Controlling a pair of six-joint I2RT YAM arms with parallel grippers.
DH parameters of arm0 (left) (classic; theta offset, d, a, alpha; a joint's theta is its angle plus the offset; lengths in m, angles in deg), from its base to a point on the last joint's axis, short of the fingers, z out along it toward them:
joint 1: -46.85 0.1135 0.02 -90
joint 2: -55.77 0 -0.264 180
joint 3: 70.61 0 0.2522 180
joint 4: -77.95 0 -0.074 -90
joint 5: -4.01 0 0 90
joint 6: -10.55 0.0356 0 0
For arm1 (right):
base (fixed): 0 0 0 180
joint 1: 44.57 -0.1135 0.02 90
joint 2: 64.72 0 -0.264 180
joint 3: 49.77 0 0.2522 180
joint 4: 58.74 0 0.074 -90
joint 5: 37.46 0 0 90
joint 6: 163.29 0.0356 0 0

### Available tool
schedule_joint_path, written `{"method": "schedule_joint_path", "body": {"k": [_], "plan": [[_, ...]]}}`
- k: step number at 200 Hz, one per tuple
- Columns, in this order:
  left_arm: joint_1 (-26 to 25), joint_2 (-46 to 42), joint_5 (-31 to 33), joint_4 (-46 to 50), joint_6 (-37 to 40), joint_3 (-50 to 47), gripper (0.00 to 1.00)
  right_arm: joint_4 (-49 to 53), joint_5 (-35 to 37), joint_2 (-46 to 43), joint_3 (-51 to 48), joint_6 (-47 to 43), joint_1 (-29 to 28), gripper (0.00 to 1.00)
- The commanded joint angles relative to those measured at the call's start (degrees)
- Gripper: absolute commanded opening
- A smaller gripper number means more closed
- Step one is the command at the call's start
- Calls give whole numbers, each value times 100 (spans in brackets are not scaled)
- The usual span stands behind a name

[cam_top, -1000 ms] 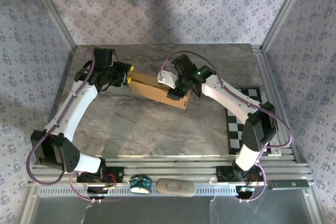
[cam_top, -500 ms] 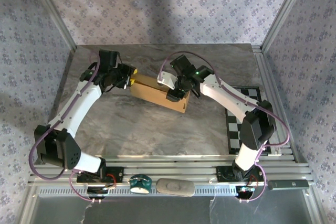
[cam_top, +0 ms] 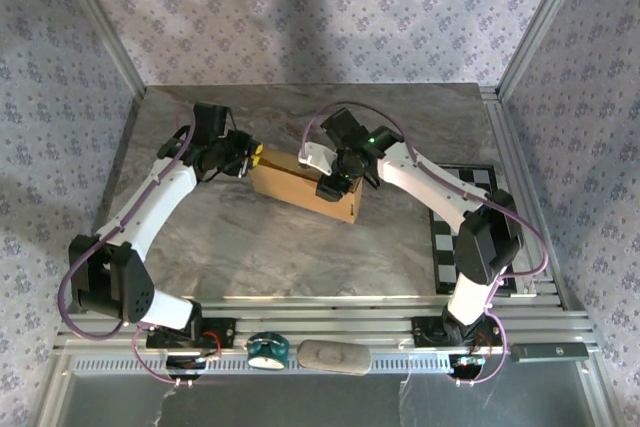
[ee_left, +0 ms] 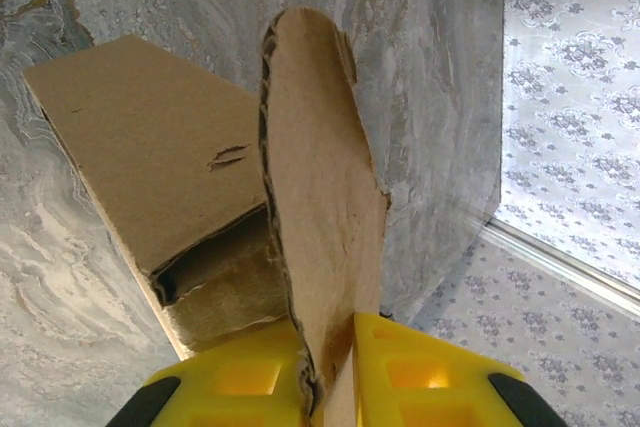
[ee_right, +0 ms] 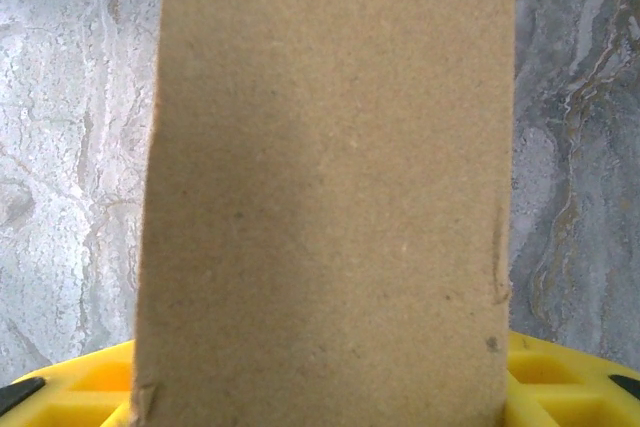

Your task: Fold the paper box

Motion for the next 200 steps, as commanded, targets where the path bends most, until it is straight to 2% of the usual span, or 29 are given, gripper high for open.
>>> {"method": "schedule_joint_path", "body": {"k": [1,37,105,139,160,200], "plan": [[-56,-176,-123,-119,47,-64,15,139,-140,70,184,73,-57,58],[-80,-212,-115,-119,82,-76,14,299,-133,85,209,141,-66,63],[-151,-246,-80,-126,120,-148,14,550,-260,146,280,304,-68,65],[-158,-302,-71,-157,105,-249,14,666,-345,183,291,369,-66,63],[-160,-335,-44,-148,99,-267,14,699,-344,181,299,384,-66,58],[-160,-354,-36,-190,92,-273,14,741,-334,199,255,434,-70,61]]}}
